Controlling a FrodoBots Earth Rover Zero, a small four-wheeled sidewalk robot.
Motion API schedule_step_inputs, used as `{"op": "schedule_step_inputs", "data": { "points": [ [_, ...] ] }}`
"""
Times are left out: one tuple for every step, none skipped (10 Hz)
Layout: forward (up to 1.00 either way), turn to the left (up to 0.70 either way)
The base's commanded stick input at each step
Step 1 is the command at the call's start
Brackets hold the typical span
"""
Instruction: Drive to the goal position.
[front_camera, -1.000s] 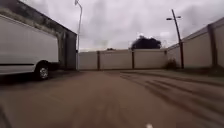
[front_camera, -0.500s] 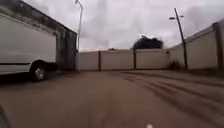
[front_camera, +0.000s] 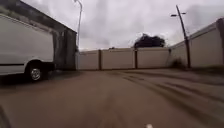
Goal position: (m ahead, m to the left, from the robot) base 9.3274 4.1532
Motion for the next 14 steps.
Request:
{"op": "schedule_step_inputs", "data": {
  "points": [
    [0.7, 0.0],
    [0.7, 0.0],
    [0.7, 0.0],
    [0.7, 0.0],
    [0.7, 0.0],
    [0.7, 0.0],
    [0.7, 0.0],
    [0.7, 0.0],
    [0.7, 0.0],
    [0.7, 0.0],
    [0.7, 0.0],
    [0.7, 0.0],
    [0.7, 0.0],
    [0.7, 0.0]
  ]
}}
